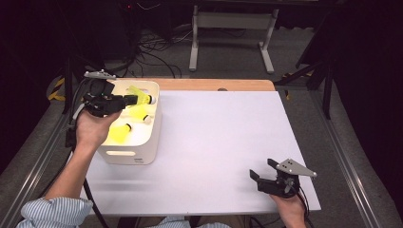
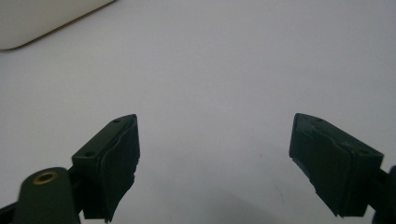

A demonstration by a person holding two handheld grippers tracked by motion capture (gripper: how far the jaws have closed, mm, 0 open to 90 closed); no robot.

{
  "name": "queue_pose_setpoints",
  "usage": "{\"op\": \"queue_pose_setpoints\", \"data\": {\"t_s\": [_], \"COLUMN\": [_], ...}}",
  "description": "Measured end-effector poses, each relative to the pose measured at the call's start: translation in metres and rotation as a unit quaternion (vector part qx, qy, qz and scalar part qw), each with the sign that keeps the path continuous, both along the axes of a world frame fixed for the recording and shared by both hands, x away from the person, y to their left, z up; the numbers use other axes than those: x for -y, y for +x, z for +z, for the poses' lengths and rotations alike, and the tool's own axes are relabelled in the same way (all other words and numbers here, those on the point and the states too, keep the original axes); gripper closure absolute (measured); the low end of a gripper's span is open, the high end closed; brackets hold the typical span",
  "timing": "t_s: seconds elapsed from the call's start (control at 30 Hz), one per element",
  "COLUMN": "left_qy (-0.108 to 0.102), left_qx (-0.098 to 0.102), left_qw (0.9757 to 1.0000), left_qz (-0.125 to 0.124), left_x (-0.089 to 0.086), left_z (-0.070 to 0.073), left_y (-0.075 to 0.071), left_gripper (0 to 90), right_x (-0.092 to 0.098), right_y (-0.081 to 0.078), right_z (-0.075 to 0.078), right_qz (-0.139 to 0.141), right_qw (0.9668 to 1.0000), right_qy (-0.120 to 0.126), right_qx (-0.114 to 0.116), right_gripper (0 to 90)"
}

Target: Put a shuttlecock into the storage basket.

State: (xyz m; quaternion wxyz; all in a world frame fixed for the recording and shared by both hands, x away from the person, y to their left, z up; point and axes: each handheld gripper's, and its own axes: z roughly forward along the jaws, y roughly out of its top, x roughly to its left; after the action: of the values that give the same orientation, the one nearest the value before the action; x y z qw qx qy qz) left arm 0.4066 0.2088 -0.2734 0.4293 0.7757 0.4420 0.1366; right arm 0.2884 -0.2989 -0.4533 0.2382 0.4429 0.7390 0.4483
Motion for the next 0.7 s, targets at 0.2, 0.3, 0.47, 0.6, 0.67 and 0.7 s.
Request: {"op": "queue_pose_setpoints", "data": {"t_s": [0.2, 0.3, 0.47, 0.6, 0.67, 0.7], "left_qy": [0.002, 0.0, 0.001, 0.004, 0.004, 0.004], "left_qx": [-0.005, -0.006, -0.008, -0.011, -0.012, -0.014], "left_qw": [1.0, 0.9999, 0.9998, 0.9997, 0.9997, 0.9996], "left_qz": [0.008, 0.01, 0.017, 0.023, 0.022, 0.024], "left_x": [-0.005, -0.008, -0.013, -0.015, -0.016, -0.016], "left_z": [-0.004, -0.005, -0.007, -0.01, -0.012, -0.013], "left_y": [0.001, 0.001, 0.001, 0.001, 0.001, 0.001], "left_gripper": [89.7, 89.7, 89.7, 89.7, 89.7, 89.7], "right_x": [0.0, 0.0, 0.0, 0.0, 0.0, 0.0], "right_y": [0.0, 0.0, 0.0, 0.0, 0.0, 0.0], "right_z": [0.0, 0.0, 0.0, 0.0, 0.0, 0.0], "right_qz": [0.0, 0.001, 0.001, 0.001, 0.002, 0.001], "right_qw": [1.0, 1.0, 1.0, 1.0, 1.0, 1.0], "right_qy": [0.0, 0.0, 0.0, 0.0, -0.001, 0.0], "right_qx": [0.0, 0.0, 0.0, -0.001, 0.0, 0.0], "right_gripper": [17.1, 17.1, 17.1, 17.1, 17.1, 17.1]}}
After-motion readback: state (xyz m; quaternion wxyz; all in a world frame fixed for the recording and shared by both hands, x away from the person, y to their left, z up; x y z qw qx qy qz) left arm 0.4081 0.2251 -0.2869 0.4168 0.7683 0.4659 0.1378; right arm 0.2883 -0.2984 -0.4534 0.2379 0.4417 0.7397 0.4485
